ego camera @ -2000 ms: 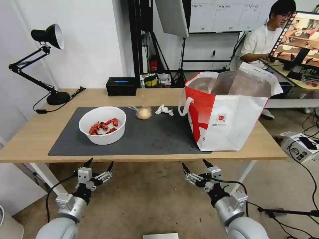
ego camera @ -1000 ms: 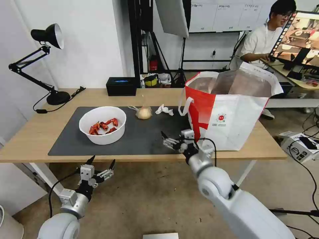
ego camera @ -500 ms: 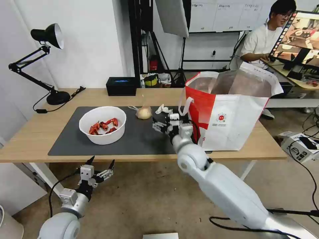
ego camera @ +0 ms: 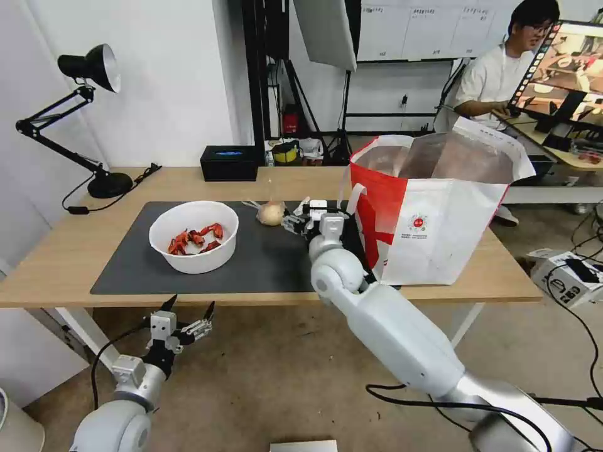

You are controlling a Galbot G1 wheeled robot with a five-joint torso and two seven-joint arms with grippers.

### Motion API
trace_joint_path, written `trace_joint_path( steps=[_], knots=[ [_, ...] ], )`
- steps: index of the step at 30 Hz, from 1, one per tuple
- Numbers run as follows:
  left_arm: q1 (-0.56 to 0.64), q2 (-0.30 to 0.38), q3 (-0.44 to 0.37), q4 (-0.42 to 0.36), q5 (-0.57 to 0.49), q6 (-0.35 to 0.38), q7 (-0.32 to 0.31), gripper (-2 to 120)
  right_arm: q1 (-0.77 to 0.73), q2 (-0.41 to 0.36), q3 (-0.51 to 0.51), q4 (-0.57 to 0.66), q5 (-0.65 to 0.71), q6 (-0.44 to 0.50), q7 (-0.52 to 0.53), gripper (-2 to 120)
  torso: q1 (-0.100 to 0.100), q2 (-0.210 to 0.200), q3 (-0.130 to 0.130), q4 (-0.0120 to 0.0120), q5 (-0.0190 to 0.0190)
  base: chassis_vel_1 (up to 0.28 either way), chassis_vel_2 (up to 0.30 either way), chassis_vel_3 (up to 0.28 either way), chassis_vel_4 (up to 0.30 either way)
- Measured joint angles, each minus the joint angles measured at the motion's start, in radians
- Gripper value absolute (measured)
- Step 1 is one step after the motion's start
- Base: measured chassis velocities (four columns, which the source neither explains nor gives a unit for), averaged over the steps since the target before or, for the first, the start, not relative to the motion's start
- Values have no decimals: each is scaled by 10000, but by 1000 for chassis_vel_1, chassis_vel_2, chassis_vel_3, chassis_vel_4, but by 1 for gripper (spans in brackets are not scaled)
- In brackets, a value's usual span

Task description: Pick up the trash from the table and place it into the takeout bag.

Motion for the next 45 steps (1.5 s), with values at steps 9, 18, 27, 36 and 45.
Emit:
trace_joint_path(
  steps=[9, 18, 27, 36, 45],
  knots=[
    [104, 1, -35, -33, -8, -95, 6, 100, 367, 953, 43, -1090, -512, -167, 651, 100, -1, 1, -1, 0, 0, 0, 0, 0, 0],
    [179, -55, -63, -81, -2, -126, 7, 100, 739, 1440, 288, -1919, -755, -217, 983, 100, -1, 2, -1, -1, 0, 0, 0, 0, 0],
    [206, 20, -91, -95, -198, -131, 20, 100, 1459, 1467, 344, -2798, -515, -266, 882, 100, -1, 1, -1, -1, 1, 0, 0, 0, 0],
    [210, 15, -95, -176, -203, -117, 37, 100, 1767, 1559, 415, -3387, -512, -399, 617, 100, -1, 2, -1, -1, 1, 0, 0, 0, 0],
    [233, 30, -185, -360, -242, -98, 45, 100, 2174, 1746, 580, -4172, -101, -733, 344, 100, -1, 2, -1, 0, 1, 0, 0, 0, 0]
  ],
)
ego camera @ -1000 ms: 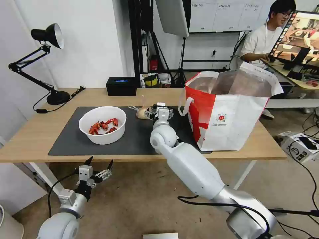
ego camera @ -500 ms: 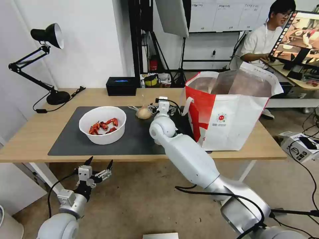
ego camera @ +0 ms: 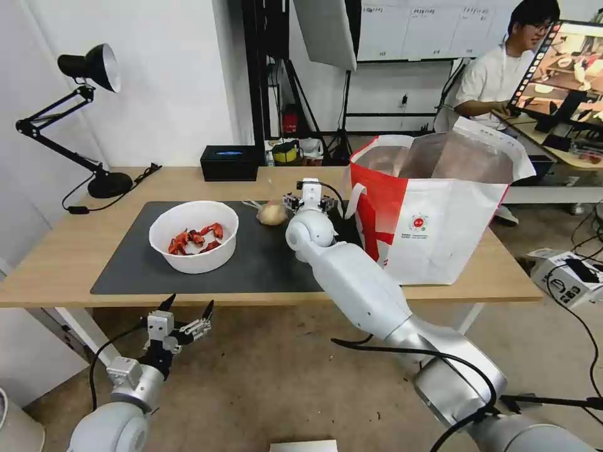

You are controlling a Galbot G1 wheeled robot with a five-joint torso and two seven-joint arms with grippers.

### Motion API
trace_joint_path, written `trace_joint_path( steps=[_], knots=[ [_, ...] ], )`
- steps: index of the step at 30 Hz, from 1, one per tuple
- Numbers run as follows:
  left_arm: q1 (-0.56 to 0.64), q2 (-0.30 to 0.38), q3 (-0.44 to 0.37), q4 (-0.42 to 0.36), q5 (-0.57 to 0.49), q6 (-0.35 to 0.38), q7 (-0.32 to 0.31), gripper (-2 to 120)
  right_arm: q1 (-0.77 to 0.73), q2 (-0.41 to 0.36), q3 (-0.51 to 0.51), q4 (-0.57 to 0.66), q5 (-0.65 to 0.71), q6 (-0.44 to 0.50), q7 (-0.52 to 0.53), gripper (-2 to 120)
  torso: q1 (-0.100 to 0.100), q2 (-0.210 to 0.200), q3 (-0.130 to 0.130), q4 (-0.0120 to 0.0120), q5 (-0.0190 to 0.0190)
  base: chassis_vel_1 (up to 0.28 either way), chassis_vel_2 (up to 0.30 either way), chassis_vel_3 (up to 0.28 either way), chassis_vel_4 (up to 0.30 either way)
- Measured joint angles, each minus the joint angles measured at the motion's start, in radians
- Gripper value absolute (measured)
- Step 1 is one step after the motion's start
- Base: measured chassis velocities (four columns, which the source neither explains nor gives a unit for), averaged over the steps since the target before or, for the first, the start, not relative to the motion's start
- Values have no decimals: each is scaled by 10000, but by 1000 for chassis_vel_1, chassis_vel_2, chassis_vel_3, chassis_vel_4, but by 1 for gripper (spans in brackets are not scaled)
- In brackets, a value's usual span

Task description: Pick up the trash from the table and place it into the takeout bag.

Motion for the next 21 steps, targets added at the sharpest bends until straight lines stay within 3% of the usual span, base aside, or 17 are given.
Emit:
trace_joint_path(
  steps=[21],
  knots=[
    [60, 35, -134, -544, -258, 48, 19, 100, 580, 90, 84, -1239, -333, -183, -640, 100, 0, -1, 0, 0, 0, 0, 0, 0, 0]
  ],
)
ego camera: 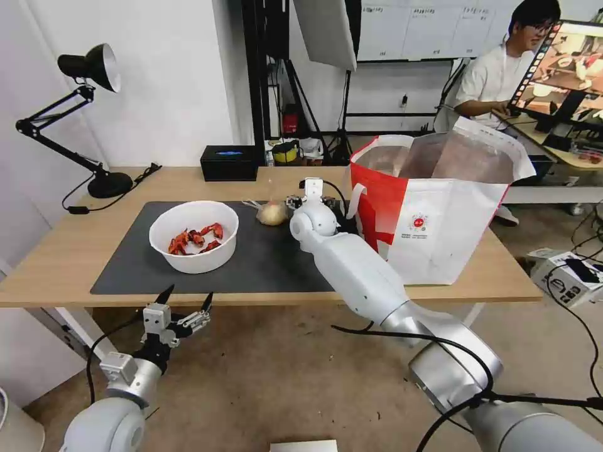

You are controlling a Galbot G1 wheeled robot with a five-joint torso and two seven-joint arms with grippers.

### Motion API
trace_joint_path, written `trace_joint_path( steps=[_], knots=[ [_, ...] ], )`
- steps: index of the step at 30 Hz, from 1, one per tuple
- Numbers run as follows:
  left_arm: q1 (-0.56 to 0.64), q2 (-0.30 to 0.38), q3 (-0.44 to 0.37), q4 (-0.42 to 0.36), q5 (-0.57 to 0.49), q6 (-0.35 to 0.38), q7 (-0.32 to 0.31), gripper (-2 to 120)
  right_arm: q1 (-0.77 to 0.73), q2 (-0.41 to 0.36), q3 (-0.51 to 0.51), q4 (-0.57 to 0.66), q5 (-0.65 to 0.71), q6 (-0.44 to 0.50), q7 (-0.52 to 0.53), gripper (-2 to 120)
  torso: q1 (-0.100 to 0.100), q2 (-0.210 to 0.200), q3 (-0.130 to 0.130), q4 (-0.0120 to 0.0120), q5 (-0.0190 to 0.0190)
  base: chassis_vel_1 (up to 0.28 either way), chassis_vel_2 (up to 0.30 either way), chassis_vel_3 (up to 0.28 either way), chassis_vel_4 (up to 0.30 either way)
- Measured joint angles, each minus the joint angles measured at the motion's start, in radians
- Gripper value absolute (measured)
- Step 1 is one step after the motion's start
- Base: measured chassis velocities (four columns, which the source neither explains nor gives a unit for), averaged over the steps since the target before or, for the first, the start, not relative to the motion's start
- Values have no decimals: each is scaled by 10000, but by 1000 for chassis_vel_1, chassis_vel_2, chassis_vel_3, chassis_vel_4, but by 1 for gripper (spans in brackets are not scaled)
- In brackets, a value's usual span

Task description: Pick up the trash from the table and place it into the takeout bag.

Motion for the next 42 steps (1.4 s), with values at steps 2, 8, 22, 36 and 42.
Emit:
trace_joint_path(
  steps=[2, 8, 22, 36, 42],
  knots=[
    [9, -6, -6, -46, -48, -6, 12, 100, 26, -4, 3, -53, -11, -2, -43, 100, 0, 0, 0, 0, 0, 0, 0, 0, 0],
    [64, -19, -83, -240, -110, -14, 25, 100, 104, 6, 61, -389, -95, -29, -310, 100, 0, 0, 0, -1, 0, 0, 0, 0, 0],
    [137, -40, -153, -281, -111, -22, 29, 100, 211, 7, 124, -853, -107, -394, -784, 100, 0, 0, 0, 0, 0, 0, 0, 0, 0],
    [139, -38, -133, -385, -136, -32, 30, 100, 345, 0, 53, -1145, -162, -542, -1078, 100, 0, 0, 0, 0, 0, 0, 0, 0, 0],
    [139, -83, -115, -377, -135, -32, 30, 100, 338, 0, 45, -1179, -247, -625, -1156, 100, 0, 0, 0, 0, 0, 0, 0, 0, 0]
  ],
)
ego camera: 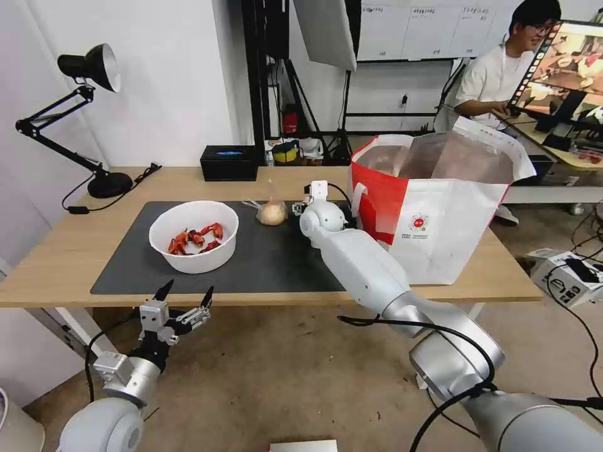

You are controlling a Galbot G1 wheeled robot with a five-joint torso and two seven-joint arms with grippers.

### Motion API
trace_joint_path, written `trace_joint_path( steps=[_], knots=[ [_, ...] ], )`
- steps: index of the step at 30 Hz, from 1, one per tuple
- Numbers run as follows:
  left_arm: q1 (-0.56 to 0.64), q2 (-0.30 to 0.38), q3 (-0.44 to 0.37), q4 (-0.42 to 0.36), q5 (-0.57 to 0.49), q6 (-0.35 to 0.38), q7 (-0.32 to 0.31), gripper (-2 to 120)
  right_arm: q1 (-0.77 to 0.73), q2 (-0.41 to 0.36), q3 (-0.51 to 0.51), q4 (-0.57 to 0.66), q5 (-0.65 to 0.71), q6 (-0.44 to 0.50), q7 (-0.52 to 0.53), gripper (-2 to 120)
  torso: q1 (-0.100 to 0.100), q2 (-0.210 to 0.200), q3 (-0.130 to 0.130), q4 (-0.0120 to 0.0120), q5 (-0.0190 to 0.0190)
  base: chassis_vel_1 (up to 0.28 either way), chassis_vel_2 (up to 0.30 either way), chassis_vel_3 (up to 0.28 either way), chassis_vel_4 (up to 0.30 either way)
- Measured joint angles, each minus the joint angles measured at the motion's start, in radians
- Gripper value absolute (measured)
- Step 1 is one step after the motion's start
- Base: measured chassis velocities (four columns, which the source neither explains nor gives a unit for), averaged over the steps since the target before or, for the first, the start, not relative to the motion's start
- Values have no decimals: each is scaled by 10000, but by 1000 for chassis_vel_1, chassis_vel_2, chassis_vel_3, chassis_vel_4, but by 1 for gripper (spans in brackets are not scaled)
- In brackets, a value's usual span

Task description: Pick up the trash from the table and place it into the takeout bag.

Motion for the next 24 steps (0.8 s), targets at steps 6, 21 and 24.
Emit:
trace_joint_path(
  steps=[6, 21, 24],
  knots=[
    [-3, -31, 24, 24, 5, 0, -1, 100, -13, -39, -3, -14, -7, -38, -24, 100, 0, 0, 0, 0, 0, 0, 0, 0, 0],
    [-1, -71, 120, 12, -12, -22, -16, 100, -100, -58, 28, 34, -25, -69, -19, 53, 0, 0, 0, 0, 0, 0, 0, 0, 0],
    [0, -82, 123, 21, -9, -28, -16, 100, -111, -57, 30, 34, -18, -72, -15, 43, 0, 0, 0, 0, 0, 0, 0, 0, 0]
  ],
)
